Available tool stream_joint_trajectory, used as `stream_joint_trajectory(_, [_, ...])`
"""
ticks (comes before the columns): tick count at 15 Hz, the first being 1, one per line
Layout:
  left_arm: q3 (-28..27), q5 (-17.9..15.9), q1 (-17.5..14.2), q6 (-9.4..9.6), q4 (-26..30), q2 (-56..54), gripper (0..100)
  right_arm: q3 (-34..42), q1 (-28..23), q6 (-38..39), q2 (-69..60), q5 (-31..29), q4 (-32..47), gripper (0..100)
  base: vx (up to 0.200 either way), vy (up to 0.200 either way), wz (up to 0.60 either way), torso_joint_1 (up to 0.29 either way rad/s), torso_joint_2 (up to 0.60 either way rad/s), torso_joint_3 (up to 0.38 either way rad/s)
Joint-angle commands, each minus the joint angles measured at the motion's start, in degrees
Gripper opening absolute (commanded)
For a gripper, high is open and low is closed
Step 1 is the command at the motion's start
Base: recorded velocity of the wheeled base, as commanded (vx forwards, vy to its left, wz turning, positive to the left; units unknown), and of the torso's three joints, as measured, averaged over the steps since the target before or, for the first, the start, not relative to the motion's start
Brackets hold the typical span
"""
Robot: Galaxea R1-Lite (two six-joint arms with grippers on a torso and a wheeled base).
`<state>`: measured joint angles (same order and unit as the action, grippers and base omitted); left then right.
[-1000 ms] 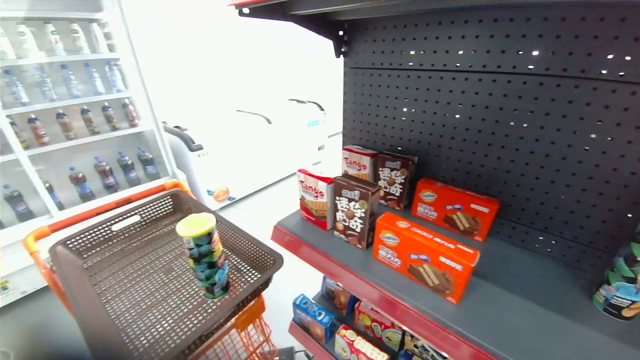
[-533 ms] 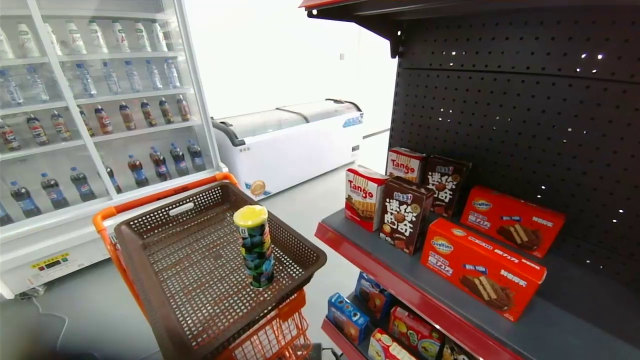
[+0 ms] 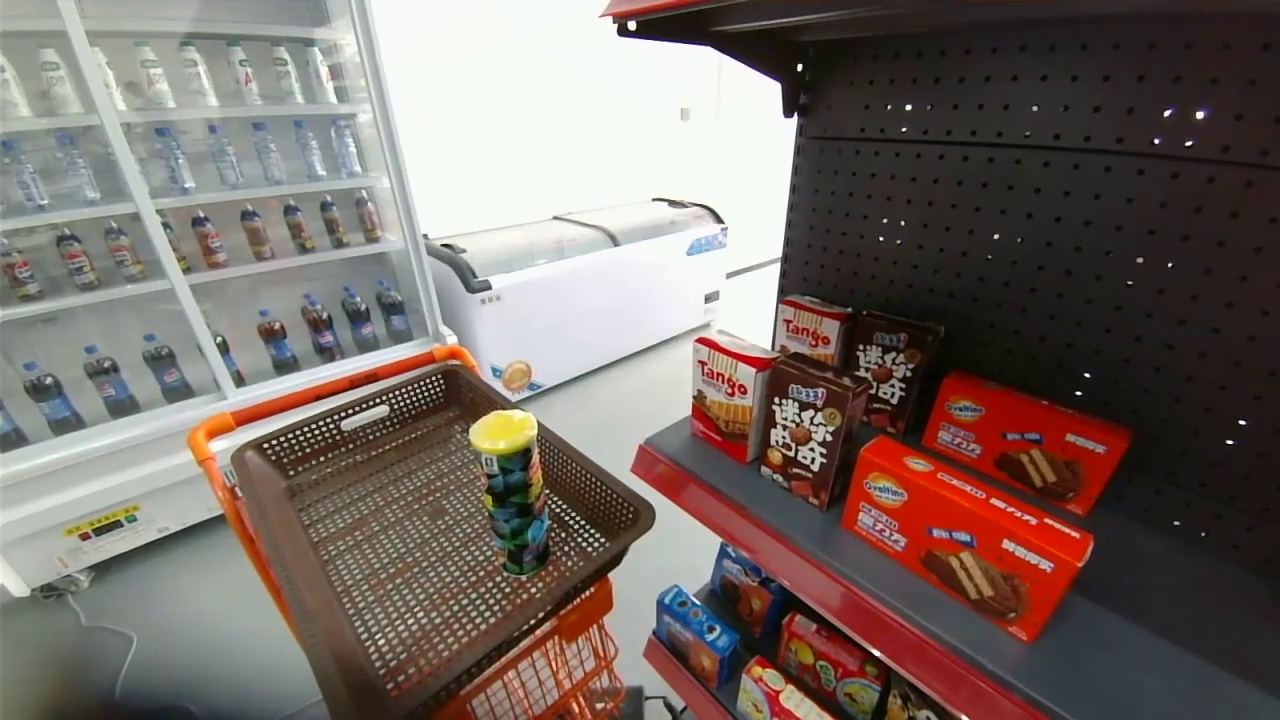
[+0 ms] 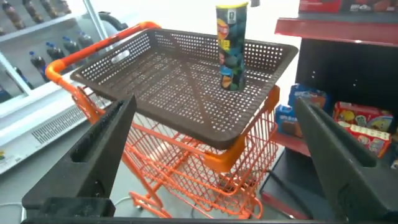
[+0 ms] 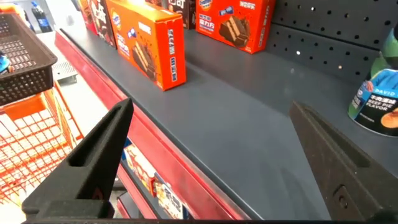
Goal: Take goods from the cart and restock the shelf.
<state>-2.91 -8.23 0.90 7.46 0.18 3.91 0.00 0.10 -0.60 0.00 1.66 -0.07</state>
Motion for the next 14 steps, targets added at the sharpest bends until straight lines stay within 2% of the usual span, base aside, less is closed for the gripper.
stream_joint_trajectory(1, [-16.25,-1.26,0.77,0.98,-0.27,24.65,100,0.0,-0.01,-0.02,0.0,0.01,-0.01,100,0.0,0.0,0.0,0.0,0.0,0.0])
stream_joint_trajectory(2, [-20.9,-1.0,0.77,0.71,-0.09,32.03,100,0.0,-0.01,-0.02,0.0,0.01,-0.01,100,0.0,0.0,0.0,0.0,0.0,0.0])
stream_joint_trajectory(4, [-25.83,-0.38,0.15,0.98,-0.45,42.32,100,0.0,-0.01,-0.02,0.0,0.01,-0.01,100,0.0,0.0,0.0,0.0,0.0,0.0])
stream_joint_trajectory(5, [-29.69,1.72,0.5,1.33,-1.94,51.46,100,0.0,-0.01,-0.02,0.0,0.01,-0.01,100,0.0,0.0,0.0,0.0,0.0,0.0])
stream_joint_trajectory(6, [-30.13,2.16,0.5,1.5,-2.29,52.6,100,0.0,-0.01,-0.02,0.0,0.01,-0.01,100,0.0,0.0,0.0,0.0,0.0,0.0])
stream_joint_trajectory(7, [-31.19,2.25,1.21,2.91,-8.62,61.21,100,0.0,-0.01,-0.02,0.0,0.01,-0.01,100,0.0,0.0,0.0,0.0,0.0,0.0])
stream_joint_trajectory(8, [-30.75,2.25,1.21,3.0,-10.99,63.5,100,0.0,-0.01,-0.02,0.0,0.01,-0.01,100,0.0,0.0,0.0,0.0,0.0,0.0])
stream_joint_trajectory(9, [-30.57,2.16,1.3,3.17,-15.83,68.86,100,0.0,-0.01,-0.02,0.0,0.01,-0.01,100,0.0,0.0,0.0,0.0,0.0,0.0])
stream_joint_trajectory(11, [-30.75,2.25,2.17,3.17,-20.4,74.75,100,0.0,-0.01,-0.02,0.0,0.01,-0.01,100,0.0,0.0,0.0,0.0,0.0,0.0])
stream_joint_trajectory(12, [-30.4,2.16,2.61,3.17,-25.85,79.41,100,0.0,-0.01,-0.02,0.0,0.01,-0.01,100,0.0,0.0,0.0,0.0,0.0,0.0])
stream_joint_trajectory(14, [-30.31,2.25,4.46,2.73,-33.14,85.65,100,0.0,-0.01,-0.02,0.0,0.01,-0.01,100,0.0,0.0,0.0,0.0,0.0,0.0])
